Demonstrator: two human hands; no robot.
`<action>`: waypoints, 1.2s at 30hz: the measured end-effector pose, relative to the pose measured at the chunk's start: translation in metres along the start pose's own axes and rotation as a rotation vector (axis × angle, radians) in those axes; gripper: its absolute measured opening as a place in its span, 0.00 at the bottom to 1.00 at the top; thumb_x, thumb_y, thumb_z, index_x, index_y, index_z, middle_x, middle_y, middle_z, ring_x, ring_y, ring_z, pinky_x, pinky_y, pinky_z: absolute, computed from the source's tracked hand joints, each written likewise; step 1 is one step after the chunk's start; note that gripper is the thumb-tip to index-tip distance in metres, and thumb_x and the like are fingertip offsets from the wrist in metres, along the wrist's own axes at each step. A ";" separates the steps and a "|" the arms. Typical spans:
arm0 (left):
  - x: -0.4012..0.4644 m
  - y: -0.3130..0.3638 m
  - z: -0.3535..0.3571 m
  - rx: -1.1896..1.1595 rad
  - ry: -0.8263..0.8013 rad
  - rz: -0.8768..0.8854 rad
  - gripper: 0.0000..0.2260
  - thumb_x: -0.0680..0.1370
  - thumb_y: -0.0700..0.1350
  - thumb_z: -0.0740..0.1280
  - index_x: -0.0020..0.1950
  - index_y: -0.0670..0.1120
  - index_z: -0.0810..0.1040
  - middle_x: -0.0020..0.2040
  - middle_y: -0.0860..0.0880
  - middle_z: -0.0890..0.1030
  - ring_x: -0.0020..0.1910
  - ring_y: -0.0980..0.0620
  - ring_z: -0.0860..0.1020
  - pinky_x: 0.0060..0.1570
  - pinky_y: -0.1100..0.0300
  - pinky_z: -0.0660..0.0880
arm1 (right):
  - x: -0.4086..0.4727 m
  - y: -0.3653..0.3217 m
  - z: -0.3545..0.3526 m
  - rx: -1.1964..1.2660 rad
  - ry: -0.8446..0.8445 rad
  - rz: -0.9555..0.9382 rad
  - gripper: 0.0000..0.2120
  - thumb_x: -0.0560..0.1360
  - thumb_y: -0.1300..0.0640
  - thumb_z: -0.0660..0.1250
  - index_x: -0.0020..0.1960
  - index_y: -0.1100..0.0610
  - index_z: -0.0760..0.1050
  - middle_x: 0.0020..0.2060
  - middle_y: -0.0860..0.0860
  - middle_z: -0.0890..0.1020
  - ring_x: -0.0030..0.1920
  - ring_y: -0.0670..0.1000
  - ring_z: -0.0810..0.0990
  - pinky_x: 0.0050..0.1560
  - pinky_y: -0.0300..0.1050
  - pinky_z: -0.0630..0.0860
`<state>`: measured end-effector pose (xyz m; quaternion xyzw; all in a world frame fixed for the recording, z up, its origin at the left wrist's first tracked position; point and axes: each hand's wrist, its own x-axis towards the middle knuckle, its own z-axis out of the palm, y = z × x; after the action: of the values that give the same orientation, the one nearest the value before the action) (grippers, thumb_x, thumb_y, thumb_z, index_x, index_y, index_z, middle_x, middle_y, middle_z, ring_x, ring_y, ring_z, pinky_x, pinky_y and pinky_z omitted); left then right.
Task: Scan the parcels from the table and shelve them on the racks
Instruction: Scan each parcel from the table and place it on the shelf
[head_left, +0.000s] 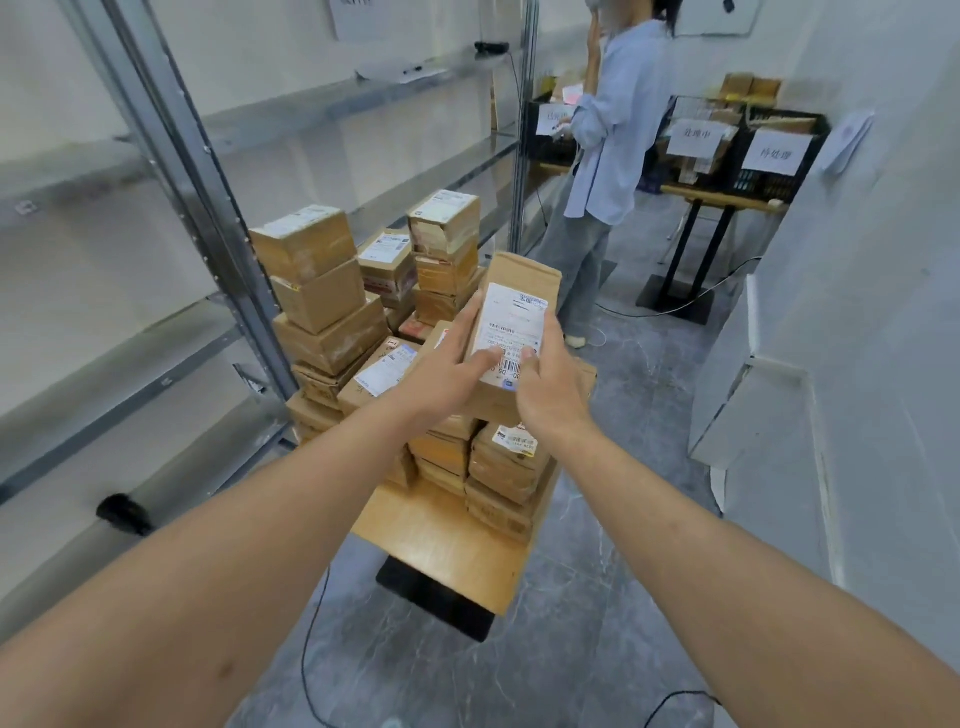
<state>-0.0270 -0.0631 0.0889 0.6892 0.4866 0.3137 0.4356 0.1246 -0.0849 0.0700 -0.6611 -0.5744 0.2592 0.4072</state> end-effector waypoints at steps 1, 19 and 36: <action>-0.006 0.001 -0.006 -0.033 -0.002 -0.010 0.34 0.84 0.51 0.65 0.84 0.66 0.49 0.76 0.64 0.68 0.74 0.57 0.70 0.76 0.49 0.66 | -0.003 -0.006 0.001 -0.010 -0.024 -0.026 0.29 0.88 0.53 0.53 0.86 0.45 0.47 0.78 0.49 0.69 0.73 0.54 0.72 0.70 0.60 0.72; -0.176 -0.062 -0.177 -0.206 0.326 -0.129 0.27 0.90 0.46 0.53 0.79 0.74 0.50 0.72 0.53 0.76 0.57 0.58 0.83 0.52 0.61 0.82 | -0.081 -0.137 0.158 -0.009 -0.439 -0.442 0.29 0.86 0.52 0.54 0.85 0.42 0.49 0.71 0.50 0.74 0.66 0.52 0.76 0.67 0.60 0.75; -0.351 -0.206 -0.345 -0.177 0.555 -0.314 0.29 0.87 0.47 0.62 0.73 0.81 0.56 0.69 0.59 0.79 0.65 0.54 0.81 0.69 0.46 0.77 | -0.195 -0.240 0.354 -0.125 -0.750 -0.568 0.26 0.87 0.50 0.58 0.83 0.44 0.55 0.68 0.47 0.78 0.63 0.49 0.81 0.58 0.47 0.80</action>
<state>-0.5202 -0.2625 0.0452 0.4535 0.6580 0.4594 0.3877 -0.3338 -0.1865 0.0573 -0.3620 -0.8543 0.3234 0.1860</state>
